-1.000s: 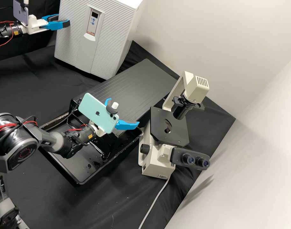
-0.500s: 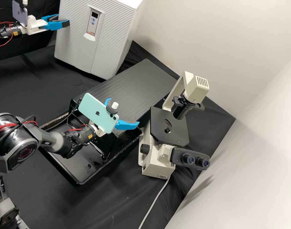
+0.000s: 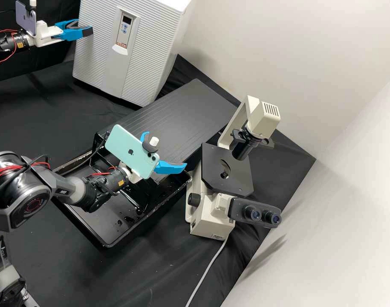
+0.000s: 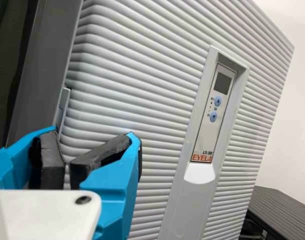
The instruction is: Open the incubator door
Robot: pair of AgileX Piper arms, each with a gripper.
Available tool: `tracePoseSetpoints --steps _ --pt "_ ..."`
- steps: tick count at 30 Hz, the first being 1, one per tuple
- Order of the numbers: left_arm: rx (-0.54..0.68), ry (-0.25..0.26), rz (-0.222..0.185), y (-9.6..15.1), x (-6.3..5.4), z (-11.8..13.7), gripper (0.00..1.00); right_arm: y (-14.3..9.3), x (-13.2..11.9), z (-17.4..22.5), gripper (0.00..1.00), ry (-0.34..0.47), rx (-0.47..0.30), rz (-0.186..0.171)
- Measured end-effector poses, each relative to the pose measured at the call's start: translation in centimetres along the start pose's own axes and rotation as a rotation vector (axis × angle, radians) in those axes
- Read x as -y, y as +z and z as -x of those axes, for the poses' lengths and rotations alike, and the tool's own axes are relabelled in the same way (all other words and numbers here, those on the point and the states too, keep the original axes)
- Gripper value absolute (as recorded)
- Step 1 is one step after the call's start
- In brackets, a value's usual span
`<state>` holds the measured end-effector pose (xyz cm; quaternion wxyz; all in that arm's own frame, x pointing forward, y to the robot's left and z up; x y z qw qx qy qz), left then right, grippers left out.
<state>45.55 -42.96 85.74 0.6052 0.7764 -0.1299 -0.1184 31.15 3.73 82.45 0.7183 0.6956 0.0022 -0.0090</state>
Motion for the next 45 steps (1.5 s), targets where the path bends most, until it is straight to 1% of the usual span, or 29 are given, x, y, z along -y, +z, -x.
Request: tracePoseSetpoints --steps 2,5,8,11,15,23,24,28,30,32,36,38,41,43,45 --pt "0.004 -0.002 0.006 0.2 0.2 0.5 0.0 0.0 0.0 0.0 1.0 0.0 0.0 0.0" --pt "0.014 -0.001 0.003 0.6 0.2 1.1 0.0 0.0 0.0 0.0 1.0 0.0 0.0 0.0" --pt "0.019 -0.014 -0.013 1.2 0.1 1.7 0.0 0.0 0.0 0.0 1.0 0.0 0.0 0.0" --pt "0.021 -0.029 -0.014 1.8 0.0 2.5 0.0 0.0 0.0 0.0 1.0 0.0 0.0 0.0" --pt "0.031 -0.055 -0.026 2.7 -0.2 3.4 0.0 0.0 0.0 0.0 1.0 0.0 0.0 0.0" --pt "0.037 -0.079 -0.043 3.7 -0.4 4.5 0.0 0.0 0.0 0.0 1.0 0.0 0.0 0.0" --pt "0.04 -0.081 -0.046 4.0 -0.6 4.8 0.0 0.0 0.0 0.0 1.0 0.0 0.0 0.0" --pt "0.046 -0.106 -0.052 4.9 -0.6 5.9 0.0 0.0 0.0 0.0 1.0 0.0 0.0 0.0" --pt "0.054 -0.112 -0.063 5.5 -0.8 6.5 0.0 0.0 0.0 0.0 1.0 0.0 0.0 0.0" --pt "0.066 -0.132 -0.085 6.1 -0.7 7.3 0.0 0.0 0.0 0.0 1.0 0.0 0.0 0.0" --pt "0.111 -0.162 -0.144 7.7 -0.7 8.9 0.0 0.0 0.0 0.0 1.0 0.0 0.0 0.0" --pt "0.157 -0.151 -0.169 8.6 -0.8 9.7 0.0 0.0 0.0 0.0 1.0 0.0 0.0 0.0" --pt "0.187 -0.166 -0.193 9.8 -0.8 10.9 0.0 0.0 0.0 0.0 1.0 0.0 0.0 0.0" --pt "0.208 -0.155 -0.193 10.4 -0.9 11.6 0.0 0.0 0.0 0.0 1.0 0.0 0.0 0.0" --pt "0.23 -0.133 -0.194 11.2 -1.3 12.3 0.0 0.0 0.0 0.0 1.0 0.0 0.0 0.0"
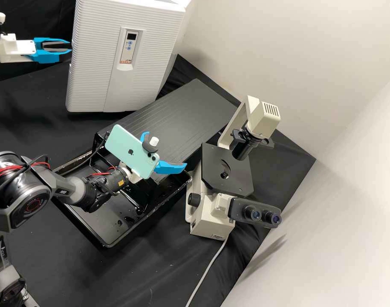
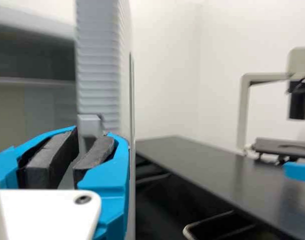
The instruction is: Open the incubator door
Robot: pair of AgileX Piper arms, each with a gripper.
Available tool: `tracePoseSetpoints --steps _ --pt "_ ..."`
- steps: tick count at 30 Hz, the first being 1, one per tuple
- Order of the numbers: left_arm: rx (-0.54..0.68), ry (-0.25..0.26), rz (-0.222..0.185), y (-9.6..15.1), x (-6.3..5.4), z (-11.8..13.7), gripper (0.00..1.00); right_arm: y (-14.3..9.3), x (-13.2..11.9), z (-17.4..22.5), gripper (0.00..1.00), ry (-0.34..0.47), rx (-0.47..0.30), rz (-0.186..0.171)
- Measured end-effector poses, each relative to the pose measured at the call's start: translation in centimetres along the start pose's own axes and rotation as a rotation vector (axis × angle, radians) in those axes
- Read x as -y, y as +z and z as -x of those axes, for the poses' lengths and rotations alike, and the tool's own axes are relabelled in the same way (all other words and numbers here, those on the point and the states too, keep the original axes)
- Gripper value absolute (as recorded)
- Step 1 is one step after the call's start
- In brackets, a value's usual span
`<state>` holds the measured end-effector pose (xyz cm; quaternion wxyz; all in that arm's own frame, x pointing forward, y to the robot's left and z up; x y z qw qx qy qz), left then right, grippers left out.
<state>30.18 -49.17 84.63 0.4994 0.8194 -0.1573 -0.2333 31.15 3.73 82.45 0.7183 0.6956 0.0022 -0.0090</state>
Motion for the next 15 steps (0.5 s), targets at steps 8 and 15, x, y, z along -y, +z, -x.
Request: tracePoseSetpoints --steps 8,15 --pt "0.023 -0.013 0.051 1.6 0.7 1.3 0.0 0.0 0.0 0.0 1.0 0.0 0.0 0.0" --pt "0.012 -0.014 0.086 1.7 1.0 1.4 0.0 0.0 0.0 0.0 1.0 0.0 0.0 0.0"
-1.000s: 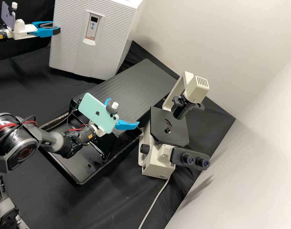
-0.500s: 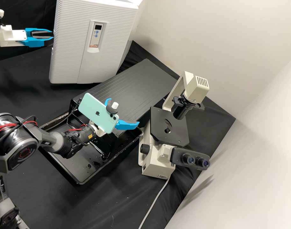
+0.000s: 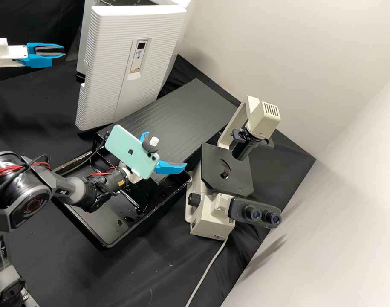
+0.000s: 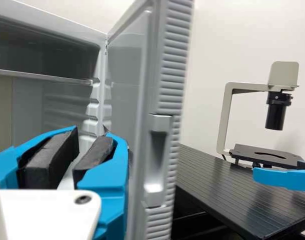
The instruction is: Open the incubator door
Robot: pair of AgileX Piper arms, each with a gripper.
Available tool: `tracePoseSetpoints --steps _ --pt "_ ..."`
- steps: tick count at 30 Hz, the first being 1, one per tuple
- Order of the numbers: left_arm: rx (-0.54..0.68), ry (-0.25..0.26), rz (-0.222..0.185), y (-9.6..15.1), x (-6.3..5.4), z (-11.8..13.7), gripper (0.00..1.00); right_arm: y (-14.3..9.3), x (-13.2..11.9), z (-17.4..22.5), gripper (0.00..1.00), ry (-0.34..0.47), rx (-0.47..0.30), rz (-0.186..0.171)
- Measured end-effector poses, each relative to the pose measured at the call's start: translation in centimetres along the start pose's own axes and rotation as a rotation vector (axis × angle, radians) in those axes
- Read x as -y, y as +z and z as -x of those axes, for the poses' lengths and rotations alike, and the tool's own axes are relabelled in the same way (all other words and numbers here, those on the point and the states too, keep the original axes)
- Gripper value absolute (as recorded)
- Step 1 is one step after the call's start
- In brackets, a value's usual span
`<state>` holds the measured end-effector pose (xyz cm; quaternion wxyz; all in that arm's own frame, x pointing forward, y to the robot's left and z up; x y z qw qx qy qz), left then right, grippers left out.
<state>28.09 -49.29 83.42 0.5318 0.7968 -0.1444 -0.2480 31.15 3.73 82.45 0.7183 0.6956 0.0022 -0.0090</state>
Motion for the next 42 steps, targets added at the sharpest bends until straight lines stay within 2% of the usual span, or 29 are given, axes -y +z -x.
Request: tracePoseSetpoints --steps 7,14,20,24,29,30,36,38,42 --pt "-0.032 0.038 0.018 -0.2 -0.2 -0.1 0.0 0.0 0.0 0.0 1.0 0.0 0.0 0.0" --pt "-0.054 0.05 0.011 -0.5 -0.2 -0.1 0.0 0.0 0.0 0.0 1.0 0.0 0.0 0.0" --pt "-0.081 0.075 0.024 -0.8 -0.4 -0.1 0.0 0.0 0.0 0.0 1.0 0.0 0.0 0.0" --pt "-0.115 0.08 -0.011 -1.0 -0.2 -0.3 0.0 0.0 0.0 0.0 1.0 0.0 0.0 0.0" --pt "-0.194 0.1 -0.093 -1.4 -0.1 -0.5 0.0 0.0 0.0 0.0 1.0 0.0 0.0 0.0" --pt "-0.223 0.11 -0.105 -1.6 -0.2 -0.5 1.0 0.0 0.0 0.0 1.0 0.0 0.0 0.0" --pt "-0.415 0.119 -0.197 -2.4 0.1 -0.7 1.0 0.0 0.0 0.0 1.0 0.0 0.0 0.0" --pt "-0.505 0.133 -0.255 -2.3 0.3 -0.9 1.0 0.0 0.0 0.0 1.0 0.0 0.0 0.0" --pt "-0.575 0.142 -0.282 -2.6 0.9 -1.0 1.0 0.0 0.0 0.0 1.0 0.0 0.0 0.0"
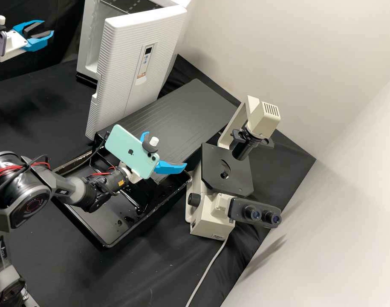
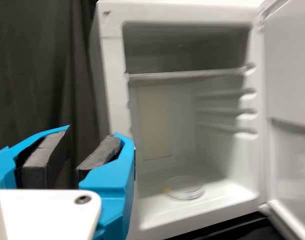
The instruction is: Open the incubator door
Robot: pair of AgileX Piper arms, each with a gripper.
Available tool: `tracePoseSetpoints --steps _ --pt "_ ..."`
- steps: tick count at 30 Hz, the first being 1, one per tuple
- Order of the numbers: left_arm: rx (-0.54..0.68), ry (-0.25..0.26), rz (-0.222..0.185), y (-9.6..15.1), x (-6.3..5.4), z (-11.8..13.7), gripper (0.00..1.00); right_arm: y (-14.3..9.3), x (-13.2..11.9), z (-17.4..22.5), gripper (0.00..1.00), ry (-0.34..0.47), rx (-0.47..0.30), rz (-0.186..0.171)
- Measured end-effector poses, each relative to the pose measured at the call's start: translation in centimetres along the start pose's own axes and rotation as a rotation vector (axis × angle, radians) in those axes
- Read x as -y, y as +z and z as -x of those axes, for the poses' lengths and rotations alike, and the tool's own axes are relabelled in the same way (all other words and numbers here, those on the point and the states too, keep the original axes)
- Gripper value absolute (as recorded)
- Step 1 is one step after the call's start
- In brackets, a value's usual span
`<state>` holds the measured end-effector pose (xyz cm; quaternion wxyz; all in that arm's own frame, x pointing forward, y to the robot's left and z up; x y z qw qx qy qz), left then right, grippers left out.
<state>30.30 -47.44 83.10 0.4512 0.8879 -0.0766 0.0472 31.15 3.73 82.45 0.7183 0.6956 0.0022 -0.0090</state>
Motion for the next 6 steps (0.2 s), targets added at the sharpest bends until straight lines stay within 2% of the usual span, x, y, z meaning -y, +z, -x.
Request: tracePoseSetpoints --steps 4,6 --pt "-0.005 -0.005 -0.003 -0.21 0.93 0.04 1.0 0.0 0.0 0.0 1.0 0.0 0.0 0.0" --pt "-0.004 -0.012 0.009 -0.38 1.14 0.03 1.0 0.0 0.0 0.0 1.0 0.0 0.0 0.0"
